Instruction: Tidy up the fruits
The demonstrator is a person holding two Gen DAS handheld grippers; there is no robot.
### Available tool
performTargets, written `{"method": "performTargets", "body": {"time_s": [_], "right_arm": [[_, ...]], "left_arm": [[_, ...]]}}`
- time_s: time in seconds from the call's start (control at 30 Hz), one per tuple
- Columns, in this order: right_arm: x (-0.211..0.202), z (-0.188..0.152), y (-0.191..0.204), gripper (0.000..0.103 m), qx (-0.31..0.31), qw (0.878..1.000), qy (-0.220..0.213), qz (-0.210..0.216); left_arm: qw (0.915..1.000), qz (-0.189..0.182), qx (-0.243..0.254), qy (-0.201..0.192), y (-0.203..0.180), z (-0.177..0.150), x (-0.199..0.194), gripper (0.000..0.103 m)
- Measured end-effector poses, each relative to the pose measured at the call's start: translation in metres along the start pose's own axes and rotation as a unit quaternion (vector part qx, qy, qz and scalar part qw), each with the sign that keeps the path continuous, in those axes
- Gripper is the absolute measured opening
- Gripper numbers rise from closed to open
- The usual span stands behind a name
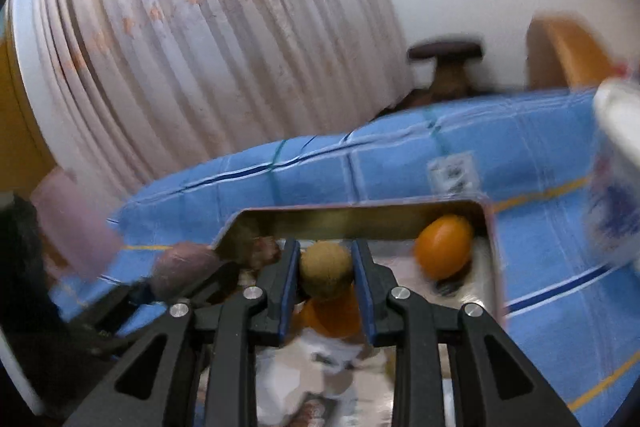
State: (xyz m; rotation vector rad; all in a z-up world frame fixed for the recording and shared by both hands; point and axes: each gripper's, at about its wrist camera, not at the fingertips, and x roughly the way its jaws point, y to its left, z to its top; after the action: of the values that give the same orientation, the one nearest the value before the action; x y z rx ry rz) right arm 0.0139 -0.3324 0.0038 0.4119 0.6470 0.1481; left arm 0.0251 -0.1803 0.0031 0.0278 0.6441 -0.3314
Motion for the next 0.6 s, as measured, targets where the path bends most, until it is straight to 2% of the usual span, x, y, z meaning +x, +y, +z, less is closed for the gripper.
{"method": "performTargets", "body": {"time_s": [0.03, 0.1, 0.13, 0.2, 0.27, 0.4, 0.6], "right_arm": [[0.001, 0.000, -0.001, 0.041, 0.008, 1.000, 0.002, 0.012], [-0.005, 0.000, 0.003, 0.057, 0.007, 1.000, -0.008, 0.019], [-0.009, 0.000, 0.006, 0.060, 0.000, 1.000, -0.017, 0.019], [-0.022, -0.001, 0.016, 0.069, -0.023, 0.999, -0.046, 0.009], [-0.036, -0.005, 0.025, 0.071, -0.042, 0.995, -0.084, -0.020], [-0.053, -0.014, 0.034, 0.071, -0.061, 0.986, -0.129, -0.081], [-0.071, -0.029, 0.050, 0.076, -0.075, 0.975, -0.172, -0.121]], "left_arm": [[0.9999, 0.001, 0.010, -0.012, -0.004, 0.000, -0.005, 0.069], [0.9986, 0.018, 0.031, -0.038, -0.011, -0.003, -0.015, 0.095], [0.9974, 0.033, 0.038, -0.052, -0.013, -0.004, -0.021, 0.101], [0.9947, 0.042, 0.049, -0.079, -0.016, -0.007, -0.032, 0.103], [0.9940, 0.049, 0.055, -0.081, -0.016, -0.009, -0.037, 0.103], [0.9914, 0.070, 0.062, -0.091, -0.012, -0.015, -0.048, 0.103], [0.9914, 0.071, 0.044, -0.101, 0.000, -0.023, -0.064, 0.103]]}}
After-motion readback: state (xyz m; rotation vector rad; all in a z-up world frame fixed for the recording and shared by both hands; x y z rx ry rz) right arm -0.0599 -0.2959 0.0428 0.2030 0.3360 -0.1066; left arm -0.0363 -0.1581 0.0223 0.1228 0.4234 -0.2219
